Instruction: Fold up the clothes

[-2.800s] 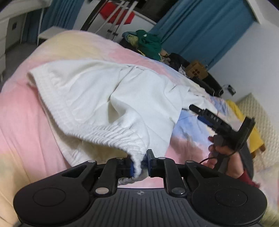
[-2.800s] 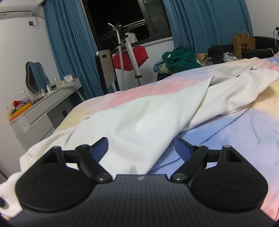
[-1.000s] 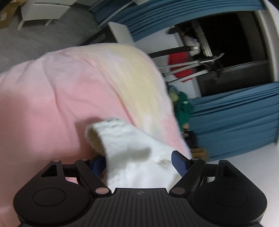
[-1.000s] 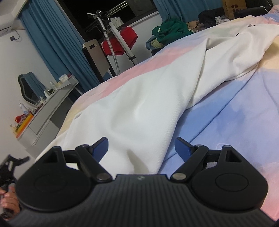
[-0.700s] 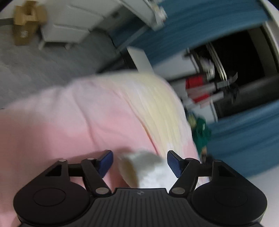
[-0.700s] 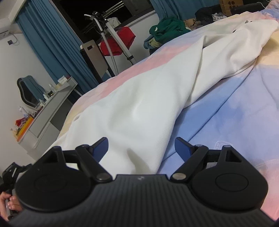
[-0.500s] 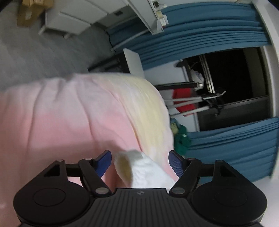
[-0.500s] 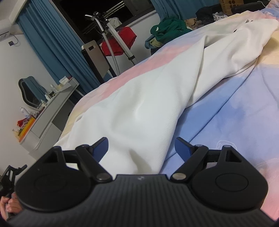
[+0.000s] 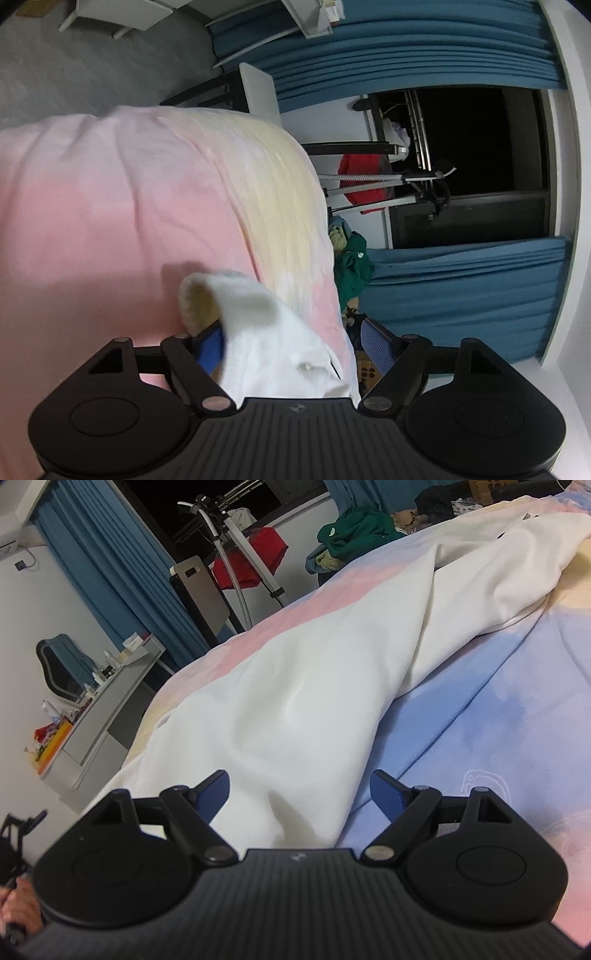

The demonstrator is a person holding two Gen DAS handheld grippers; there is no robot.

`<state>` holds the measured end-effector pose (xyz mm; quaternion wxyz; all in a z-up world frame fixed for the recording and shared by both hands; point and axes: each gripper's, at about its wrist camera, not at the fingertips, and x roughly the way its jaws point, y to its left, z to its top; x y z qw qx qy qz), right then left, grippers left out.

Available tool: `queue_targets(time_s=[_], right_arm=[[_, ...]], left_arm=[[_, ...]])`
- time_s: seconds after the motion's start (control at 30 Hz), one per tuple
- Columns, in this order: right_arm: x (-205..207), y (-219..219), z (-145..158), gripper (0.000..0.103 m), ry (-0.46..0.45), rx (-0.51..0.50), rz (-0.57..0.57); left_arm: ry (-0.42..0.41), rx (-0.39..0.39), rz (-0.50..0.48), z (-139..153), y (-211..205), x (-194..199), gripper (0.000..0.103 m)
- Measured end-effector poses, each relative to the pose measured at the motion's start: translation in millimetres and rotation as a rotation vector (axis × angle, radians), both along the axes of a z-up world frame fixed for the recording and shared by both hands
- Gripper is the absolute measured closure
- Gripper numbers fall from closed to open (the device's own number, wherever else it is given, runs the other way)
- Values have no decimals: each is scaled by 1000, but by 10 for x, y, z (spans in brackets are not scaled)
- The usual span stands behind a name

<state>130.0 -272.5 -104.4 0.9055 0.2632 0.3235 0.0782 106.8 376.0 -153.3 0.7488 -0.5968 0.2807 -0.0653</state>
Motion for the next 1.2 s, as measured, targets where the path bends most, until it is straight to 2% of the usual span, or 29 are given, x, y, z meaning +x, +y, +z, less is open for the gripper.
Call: queue_targets(time_s=[0.07,0.1,0.17,0.2,0.27,0.4,0.53,0.63,0.73,0.83,0.93,1.0,1.07,1.2], right_arm=[[11,2,-19,18,7,-5,0],[18,0,-31,18,11,-7,-2],[30,-2,-55,18,20,-10,-6],[34,1,-66,18,24,-13,-8],[34,7,-88,18,36,-19,-11],[29,21,-101,18,42,-38,-20],[8,33,-55,18,14,-61,-37],[32,50,-43,18,0,-87,-53],[88,63,-53,18,-14,-117,-70],[157,66,-94,18,-24,-132,-79],[240,63,-161,18,-27,-142,-77],[297,69,-205,18,-28,-150,-76],[354,74,-250,18,-28,-159,-74],[395,45,-285,18,-31,-156,-71]], left_arm=[[11,11,-1,-40,-14,169,28],[11,47,7,20,-19,233,29],[11,118,22,141,-28,360,48],[11,153,29,201,-33,423,54],[11,224,44,321,-43,550,94],[5,362,75,592,-52,818,94],[-30,461,104,1198,-31,1239,94],[-41,543,108,1612,-99,1709,94],[-4,579,121,1875,-154,2398,94],[64,624,151,1862,-161,2956,94],[172,680,146,1482,-217,3435,94],[223,689,151,1189,-237,3649,94],[238,687,162,964,-217,3720,94],[211,636,159,816,-144,3746,91]])
